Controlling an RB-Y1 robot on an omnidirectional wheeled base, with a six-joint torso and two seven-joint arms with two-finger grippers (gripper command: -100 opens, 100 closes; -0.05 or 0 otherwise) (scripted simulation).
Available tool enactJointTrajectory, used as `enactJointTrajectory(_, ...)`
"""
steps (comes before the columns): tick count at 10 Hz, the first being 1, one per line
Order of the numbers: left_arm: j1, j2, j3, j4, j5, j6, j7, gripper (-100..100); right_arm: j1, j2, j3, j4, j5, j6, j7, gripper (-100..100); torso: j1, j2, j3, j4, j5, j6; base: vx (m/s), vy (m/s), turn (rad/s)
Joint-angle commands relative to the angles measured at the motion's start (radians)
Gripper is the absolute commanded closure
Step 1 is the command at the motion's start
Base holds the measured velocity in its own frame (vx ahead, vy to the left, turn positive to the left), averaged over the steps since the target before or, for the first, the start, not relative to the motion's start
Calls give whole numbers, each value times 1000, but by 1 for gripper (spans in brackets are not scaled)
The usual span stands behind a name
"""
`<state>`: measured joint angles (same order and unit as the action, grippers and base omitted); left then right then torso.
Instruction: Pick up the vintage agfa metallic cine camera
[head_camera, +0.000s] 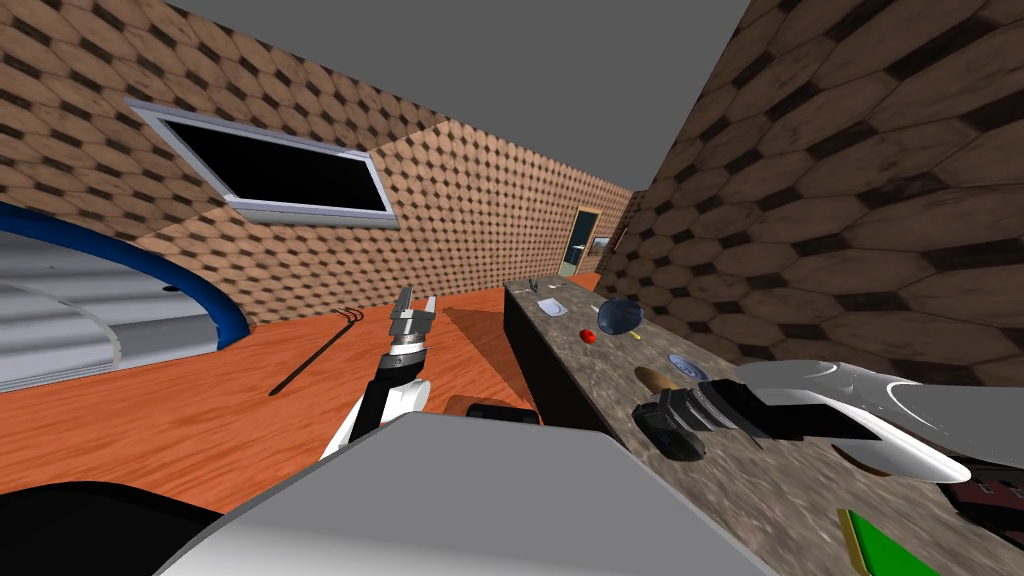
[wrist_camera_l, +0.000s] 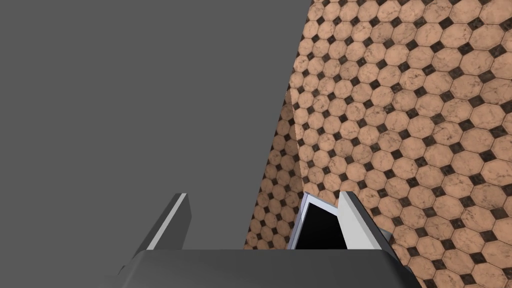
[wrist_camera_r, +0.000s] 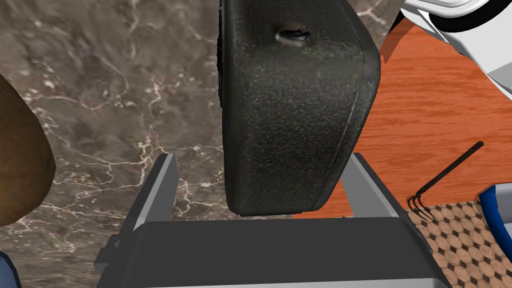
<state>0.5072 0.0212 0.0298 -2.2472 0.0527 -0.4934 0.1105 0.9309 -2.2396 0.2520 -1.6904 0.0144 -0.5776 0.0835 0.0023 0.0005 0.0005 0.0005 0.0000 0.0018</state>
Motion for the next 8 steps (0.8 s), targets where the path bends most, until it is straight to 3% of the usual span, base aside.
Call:
enactJointTrajectory(1, 0, 0, 0, 0, 0, 0, 0, 0, 0, 0, 0, 0, 0, 0, 0, 100, 0, 0, 0, 0, 0, 0, 0, 0, 0)
enactJointTrajectory(5, 0, 0, 0, 0, 0, 0, 0, 0, 0, 0, 0, -1, 0, -1, 0, 100, -3, -1, -1, 0, -1, 0, 0, 0, 0)
enactJointTrajectory(6, 0, 0, 0, 0, 0, 0, 0, 0, 0, 0, 0, -1, 0, -1, 0, 0, -3, -1, -1, 0, -1, 0, 0, 0, 0)
enactJointTrajectory(7, 0, 0, 0, 0, 0, 0, 0, 0, -20, -30, 0, -23, -5, 4, -8, 100, -3, -1, -1, 0, -1, 0, 6, -26, -162)
enactJointTrajectory(8, 0, 0, 0, 0, 0, 0, 0, 0, -32, -57, -4, -36, -9, 2, -14, 100, -4, -1, -1, 0, 0, 1, 11, -48, -244)
